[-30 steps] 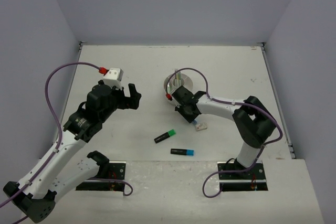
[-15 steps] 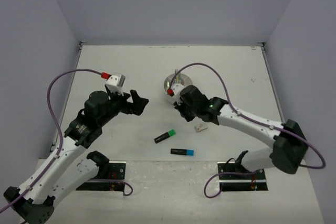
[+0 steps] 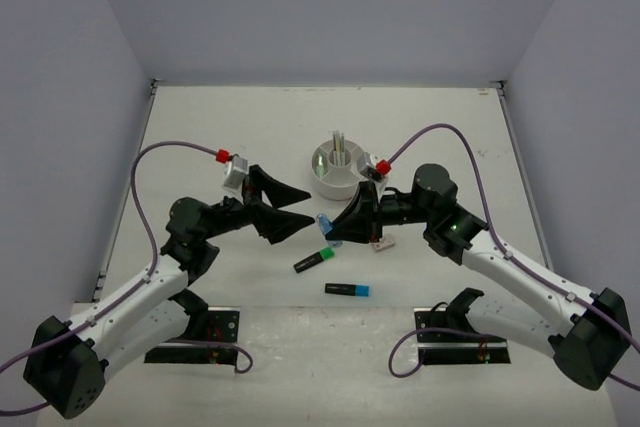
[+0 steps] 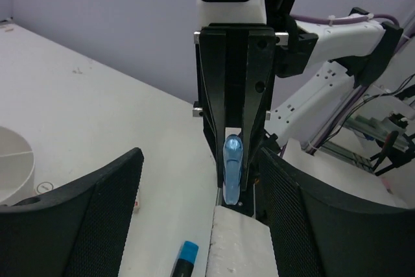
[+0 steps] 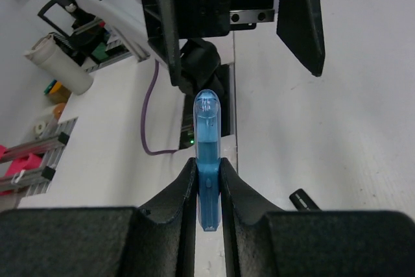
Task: Sort the stationery into containers
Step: Pick up the stationery from the center of the board, then place the stationery in the storage box.
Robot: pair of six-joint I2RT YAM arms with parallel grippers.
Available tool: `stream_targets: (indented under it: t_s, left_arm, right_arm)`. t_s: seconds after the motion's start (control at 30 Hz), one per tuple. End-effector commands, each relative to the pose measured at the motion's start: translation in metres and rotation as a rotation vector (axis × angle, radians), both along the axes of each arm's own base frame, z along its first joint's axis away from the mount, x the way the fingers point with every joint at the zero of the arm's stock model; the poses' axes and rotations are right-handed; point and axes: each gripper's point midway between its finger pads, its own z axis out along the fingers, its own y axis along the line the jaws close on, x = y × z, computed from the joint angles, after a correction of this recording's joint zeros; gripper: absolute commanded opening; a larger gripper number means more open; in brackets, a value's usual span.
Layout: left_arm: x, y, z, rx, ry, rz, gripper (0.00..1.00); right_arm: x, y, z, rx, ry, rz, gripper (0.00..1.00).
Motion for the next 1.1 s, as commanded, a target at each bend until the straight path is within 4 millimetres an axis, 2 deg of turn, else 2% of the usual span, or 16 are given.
stream_targets:
  t_s: [0.0,0.07,0.3,0.53,0.63,0.67,0.73,0.77,0.97,1.03,1.07]
  left_arm:
    - [-0.018,-0.011,0.037,-0.089,-0.106,-0.105,0.67]
    - [-0.017,-0.02,0.032,-0.07,-0.088,-0.132,0.5]
    - [-0.023,-0.032,0.026,-0.051,-0.072,-0.176,0.15]
    - [-0.024,-0.037,0.023,-0.025,-0.059,-0.205,0.13]
    - [-0.022,-0.039,0.019,-0.004,-0.042,-0.207,0.26]
    - [-0.02,-0.04,0.017,0.0,-0.035,-0.204,0.26]
    - [-0.018,-0.041,0.015,0.008,-0.023,-0.198,0.21]
    - [-0.016,-0.042,0.013,0.013,-0.019,-0.195,0.01]
    - [-0.004,-0.042,0.013,0.035,0.0,-0.126,0.0]
    - [0.018,-0.041,0.021,0.055,0.009,-0.01,0.0]
    - [0.04,-0.039,0.02,0.102,0.038,0.09,0.0]
  right_arm:
    - [-0.017,0.0,0.016,0.069,-0.02,0.113,0.0]
    - [-0.016,0.001,0.016,0.069,-0.026,0.116,0.0]
    - [-0.01,0.002,0.017,0.063,-0.033,0.084,0.0]
    - [0.002,0.004,0.021,0.064,-0.032,0.012,0.0]
    - [0.008,0.004,0.022,0.067,-0.035,-0.022,0.0]
    - [0.009,0.004,0.022,0.066,-0.033,-0.026,0.0]
    - [0.011,0.004,0.023,0.066,-0.03,-0.037,0.0]
    - [0.011,0.004,0.022,0.065,-0.029,-0.039,0.0]
    - [0.018,0.002,0.016,0.054,-0.023,-0.086,0.02]
    - [0.032,-0.003,0.006,0.026,0.009,-0.184,0.77]
    - [0.046,-0.008,0.001,0.005,0.015,-0.277,0.95]
